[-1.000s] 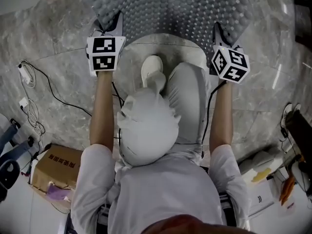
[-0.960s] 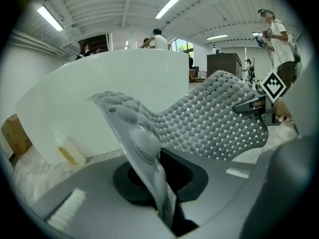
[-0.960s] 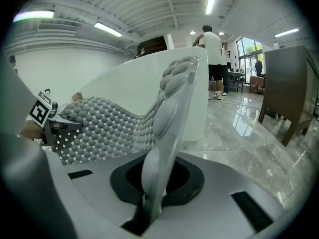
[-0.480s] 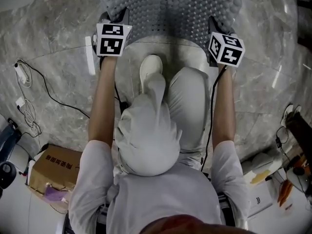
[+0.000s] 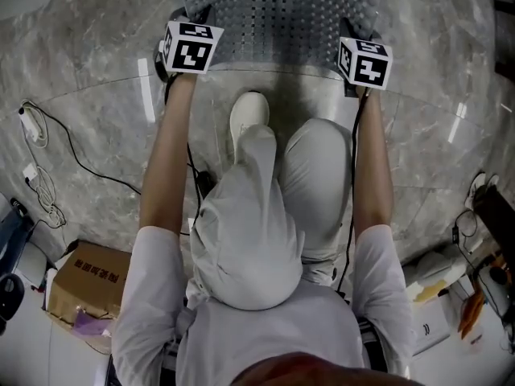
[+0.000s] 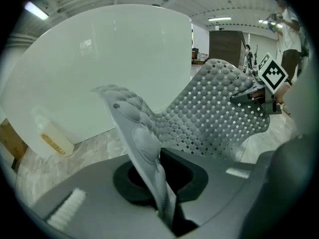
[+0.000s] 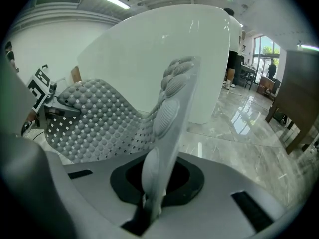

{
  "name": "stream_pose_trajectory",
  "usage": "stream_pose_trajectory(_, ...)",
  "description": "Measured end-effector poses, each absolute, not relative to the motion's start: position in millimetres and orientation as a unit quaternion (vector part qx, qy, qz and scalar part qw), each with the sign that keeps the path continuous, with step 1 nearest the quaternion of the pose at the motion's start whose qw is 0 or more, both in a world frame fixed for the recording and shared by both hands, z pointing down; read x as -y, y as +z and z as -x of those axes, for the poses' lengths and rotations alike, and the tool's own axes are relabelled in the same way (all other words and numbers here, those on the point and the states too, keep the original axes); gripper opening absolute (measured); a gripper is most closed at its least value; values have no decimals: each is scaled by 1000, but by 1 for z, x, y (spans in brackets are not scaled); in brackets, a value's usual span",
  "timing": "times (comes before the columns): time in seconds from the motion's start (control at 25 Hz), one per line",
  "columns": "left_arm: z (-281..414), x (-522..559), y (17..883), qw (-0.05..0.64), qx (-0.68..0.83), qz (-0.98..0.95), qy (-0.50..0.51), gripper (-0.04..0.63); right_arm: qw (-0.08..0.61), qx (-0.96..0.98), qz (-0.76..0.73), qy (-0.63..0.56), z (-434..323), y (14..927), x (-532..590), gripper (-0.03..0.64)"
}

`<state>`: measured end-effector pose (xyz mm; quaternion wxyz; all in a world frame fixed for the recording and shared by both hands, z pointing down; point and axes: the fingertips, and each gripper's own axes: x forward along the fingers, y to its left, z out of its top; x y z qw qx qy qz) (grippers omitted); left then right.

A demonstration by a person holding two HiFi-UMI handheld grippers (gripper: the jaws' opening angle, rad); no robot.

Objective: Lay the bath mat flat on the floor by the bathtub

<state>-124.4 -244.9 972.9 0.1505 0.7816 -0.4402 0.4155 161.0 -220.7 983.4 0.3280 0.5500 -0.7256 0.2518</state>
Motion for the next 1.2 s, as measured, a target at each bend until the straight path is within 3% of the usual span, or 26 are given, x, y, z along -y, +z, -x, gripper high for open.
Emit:
stream_pose_trajectory(0.64, 159, 280, 1062, 132, 423, -739, 507, 18, 420, 683, -548, 240, -190, 1070, 261, 18)
stream_pose_trajectory(1.2, 200, 295, 1112, 157, 423, -714, 536, 25, 473, 653, -539, 243, -230, 1128, 275, 26)
